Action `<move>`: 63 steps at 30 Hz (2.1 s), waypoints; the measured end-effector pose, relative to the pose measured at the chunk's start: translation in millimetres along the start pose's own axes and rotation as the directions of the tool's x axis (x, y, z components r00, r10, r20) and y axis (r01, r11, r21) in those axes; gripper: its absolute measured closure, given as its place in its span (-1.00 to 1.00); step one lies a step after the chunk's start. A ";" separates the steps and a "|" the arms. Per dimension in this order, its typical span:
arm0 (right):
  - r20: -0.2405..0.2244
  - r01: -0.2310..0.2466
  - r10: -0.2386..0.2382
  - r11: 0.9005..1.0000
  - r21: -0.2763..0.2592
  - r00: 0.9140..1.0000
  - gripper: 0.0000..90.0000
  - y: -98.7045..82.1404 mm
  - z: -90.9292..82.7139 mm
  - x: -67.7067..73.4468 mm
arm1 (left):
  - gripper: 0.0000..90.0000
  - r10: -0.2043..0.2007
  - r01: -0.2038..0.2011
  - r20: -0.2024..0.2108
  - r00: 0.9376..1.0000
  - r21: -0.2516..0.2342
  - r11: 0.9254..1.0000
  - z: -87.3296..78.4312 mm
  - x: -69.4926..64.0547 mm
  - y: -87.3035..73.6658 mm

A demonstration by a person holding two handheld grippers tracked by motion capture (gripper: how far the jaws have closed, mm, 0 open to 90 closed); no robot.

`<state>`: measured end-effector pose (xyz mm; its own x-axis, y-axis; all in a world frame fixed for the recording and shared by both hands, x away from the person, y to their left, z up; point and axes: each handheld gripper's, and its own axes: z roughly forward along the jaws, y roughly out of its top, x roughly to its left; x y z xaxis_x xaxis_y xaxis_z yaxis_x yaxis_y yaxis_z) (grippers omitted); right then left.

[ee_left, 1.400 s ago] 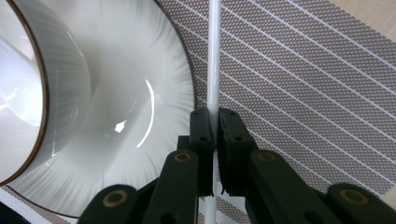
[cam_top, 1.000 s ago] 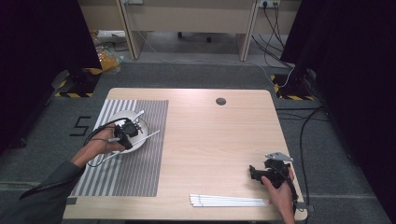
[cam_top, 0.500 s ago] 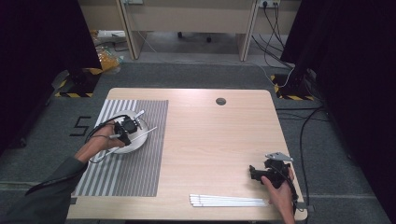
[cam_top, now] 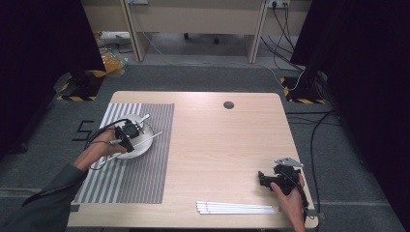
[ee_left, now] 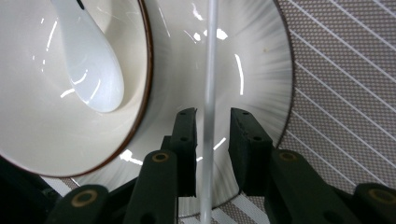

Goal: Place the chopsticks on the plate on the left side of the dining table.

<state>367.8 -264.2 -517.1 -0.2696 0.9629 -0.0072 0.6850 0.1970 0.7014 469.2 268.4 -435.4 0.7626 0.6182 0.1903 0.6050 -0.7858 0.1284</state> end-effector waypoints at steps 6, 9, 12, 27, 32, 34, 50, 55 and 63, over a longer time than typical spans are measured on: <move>0.000 0.000 0.000 1.000 0.000 1.000 -0.99 0.0 0.0 0.0 | 0.56 -0.001 0.001 0.003 1.000 0.017 1.000 -1.8 -1.8 -10.7; 0.000 0.000 0.000 1.000 0.000 1.000 -0.99 0.0 0.0 0.0 | 0.59 0.001 -0.001 -0.005 1.000 0.039 0.999 2.9 1.5 -15.9; 0.000 0.000 0.000 1.000 0.000 1.000 -0.99 0.0 0.0 0.0 | 0.65 0.007 -0.006 -0.019 1.000 0.046 0.999 6.4 4.3 -18.1; 0.000 0.001 -0.001 1.000 0.000 1.000 -0.99 0.0 0.0 0.0 | 0.62 0.020 -0.011 -0.127 0.992 0.074 0.997 11.2 11.4 -14.9; 0.000 0.000 0.000 1.000 0.000 1.000 -0.99 0.0 0.0 0.0 | 0.60 0.014 -0.003 -0.143 0.990 0.077 0.997 12.0 13.9 -16.0; -0.001 0.000 0.000 1.000 0.000 1.000 -0.99 0.0 0.0 0.0 | 0.58 0.008 0.004 -0.145 0.989 0.083 0.997 13.1 16.1 -17.3; -0.001 0.001 -0.001 1.000 0.000 1.000 -0.99 0.1 0.1 0.0 | 0.54 -0.043 0.058 -0.170 0.984 0.084 0.995 17.6 31.3 -25.4; -0.001 0.001 -0.001 1.000 0.001 1.000 -0.99 0.1 0.0 0.0 | 0.53 -0.047 0.061 -0.176 0.983 0.081 0.995 18.0 32.4 -25.2; -0.001 0.001 -0.001 1.000 0.000 1.000 -0.99 0.1 0.1 0.0 | 0.51 -0.061 0.075 -0.170 0.984 0.083 0.994 18.2 34.3 -24.9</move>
<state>367.9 -264.2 -517.1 -0.2714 0.9625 -0.0071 0.6847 0.1982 0.7013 484.4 309.5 -449.8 0.6747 0.6528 0.3444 0.6776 -0.7328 0.0614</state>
